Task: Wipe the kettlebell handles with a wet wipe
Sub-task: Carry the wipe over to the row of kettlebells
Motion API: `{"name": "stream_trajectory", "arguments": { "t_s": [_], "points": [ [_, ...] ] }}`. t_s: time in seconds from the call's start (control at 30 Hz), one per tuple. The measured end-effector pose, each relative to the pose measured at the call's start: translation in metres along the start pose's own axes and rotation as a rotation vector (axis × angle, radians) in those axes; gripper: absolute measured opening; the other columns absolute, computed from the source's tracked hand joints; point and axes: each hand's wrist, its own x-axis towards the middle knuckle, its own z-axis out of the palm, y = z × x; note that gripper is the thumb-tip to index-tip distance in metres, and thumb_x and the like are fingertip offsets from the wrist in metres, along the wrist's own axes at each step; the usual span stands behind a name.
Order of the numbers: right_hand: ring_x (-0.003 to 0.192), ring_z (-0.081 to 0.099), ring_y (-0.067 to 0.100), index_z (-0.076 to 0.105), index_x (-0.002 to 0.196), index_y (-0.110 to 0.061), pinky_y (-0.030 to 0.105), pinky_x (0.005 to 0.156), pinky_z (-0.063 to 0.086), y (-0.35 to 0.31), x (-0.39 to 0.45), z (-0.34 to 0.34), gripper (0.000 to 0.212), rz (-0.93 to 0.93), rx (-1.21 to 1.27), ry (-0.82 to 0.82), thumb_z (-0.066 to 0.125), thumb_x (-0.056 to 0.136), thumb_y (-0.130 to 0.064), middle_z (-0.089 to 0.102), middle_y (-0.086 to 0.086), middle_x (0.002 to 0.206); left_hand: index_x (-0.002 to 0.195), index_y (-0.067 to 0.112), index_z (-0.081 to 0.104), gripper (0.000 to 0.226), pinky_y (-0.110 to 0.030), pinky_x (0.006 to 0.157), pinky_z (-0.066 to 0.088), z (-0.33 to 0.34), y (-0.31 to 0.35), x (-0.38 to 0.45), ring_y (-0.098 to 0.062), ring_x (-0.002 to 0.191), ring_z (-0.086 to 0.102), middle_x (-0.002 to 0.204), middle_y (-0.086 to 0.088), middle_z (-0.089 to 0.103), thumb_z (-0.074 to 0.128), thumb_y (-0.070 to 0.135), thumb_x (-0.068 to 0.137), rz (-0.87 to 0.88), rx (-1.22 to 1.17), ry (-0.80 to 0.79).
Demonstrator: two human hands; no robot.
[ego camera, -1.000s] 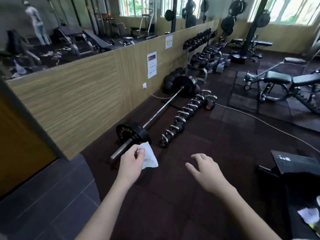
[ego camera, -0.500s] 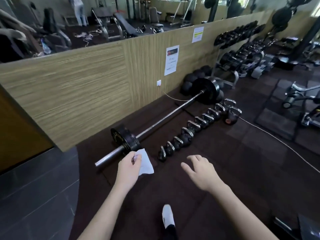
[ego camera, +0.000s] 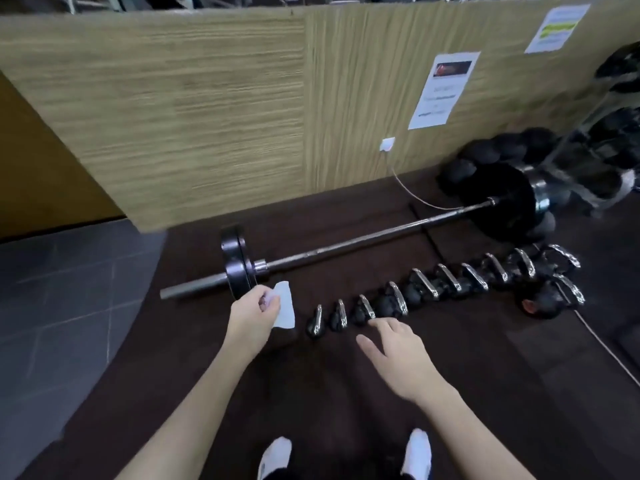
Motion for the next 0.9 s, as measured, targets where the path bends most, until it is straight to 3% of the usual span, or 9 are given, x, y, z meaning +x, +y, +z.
{"name": "stream_trajectory", "arguments": {
  "t_s": [0.1,0.27,0.5,0.63,0.73,0.8,0.9],
  "points": [
    [0.137,0.045,0.019,0.049,0.145,-0.021,0.033,0.11,0.038,0.049,0.055,-0.005,0.057,-0.116,-0.039,-0.091,0.041,0.102,-0.058,0.053,-0.005,0.144,0.077,0.022,0.063,0.015,-0.015,0.062,0.042,0.052,0.006,0.022,-0.007,0.066,0.051,0.078,-0.005,0.067,0.064,0.022,0.093,-0.074,-0.017,0.094],
    [0.143,0.036,0.016,0.041,0.151,-0.024,0.035,0.118,0.031,0.115,0.145,0.021,0.058,-0.225,0.003,-0.23,0.038,0.103,-0.058,0.045,-0.008,0.151,0.082,0.02,0.061,0.015,-0.02,0.059,0.042,0.138,-0.018,0.064,-0.007,0.063,0.048,0.077,-0.005,0.063,0.062,0.024,0.097,-0.171,-0.076,0.282],
    [0.149,0.029,0.016,0.032,0.156,-0.023,0.036,0.123,0.025,0.176,0.258,0.156,0.065,-0.32,-0.053,-0.336,0.038,0.102,-0.06,0.038,-0.007,0.157,0.087,0.018,0.063,0.014,-0.03,0.064,0.043,0.248,-0.13,0.148,-0.013,0.068,0.052,0.082,-0.013,0.065,0.061,0.025,0.098,-0.231,-0.082,0.353],
    [0.147,0.032,0.019,0.033,0.155,-0.021,0.037,0.122,0.028,0.193,0.326,0.258,0.064,-0.335,-0.047,-0.328,0.04,0.103,-0.057,0.04,-0.004,0.155,0.088,0.023,0.061,0.013,-0.03,0.062,0.044,0.301,-0.21,0.207,-0.011,0.065,0.051,0.076,-0.005,0.063,0.058,0.027,0.1,-0.161,-0.052,0.349],
    [0.143,0.036,0.021,0.032,0.155,-0.016,0.036,0.119,0.033,0.199,0.373,0.339,0.064,-0.336,-0.007,-0.355,0.046,0.103,-0.051,0.04,0.001,0.154,0.088,0.025,0.06,0.013,-0.019,0.059,0.041,0.343,-0.268,0.248,-0.003,0.061,0.051,0.073,0.005,0.06,0.059,0.024,0.1,-0.053,0.007,0.304],
    [0.142,0.038,0.022,0.029,0.155,-0.012,0.034,0.117,0.035,0.2,0.401,0.391,0.065,-0.315,0.058,-0.374,0.051,0.103,-0.044,0.039,0.004,0.152,0.088,0.026,0.062,0.013,-0.016,0.065,0.044,0.377,-0.309,0.274,-0.001,0.071,0.057,0.08,0.009,0.063,0.061,0.021,0.1,0.033,0.063,0.257],
    [0.141,0.04,0.022,0.025,0.156,-0.008,0.032,0.116,0.036,0.207,0.435,0.469,0.066,-0.28,0.103,-0.353,0.055,0.103,-0.034,0.038,0.007,0.152,0.095,0.026,0.066,0.008,-0.026,0.09,0.054,0.428,-0.365,0.302,-0.001,0.104,0.063,0.114,0.015,0.065,0.063,0.022,0.1,0.183,0.154,0.111]
  ]
}}
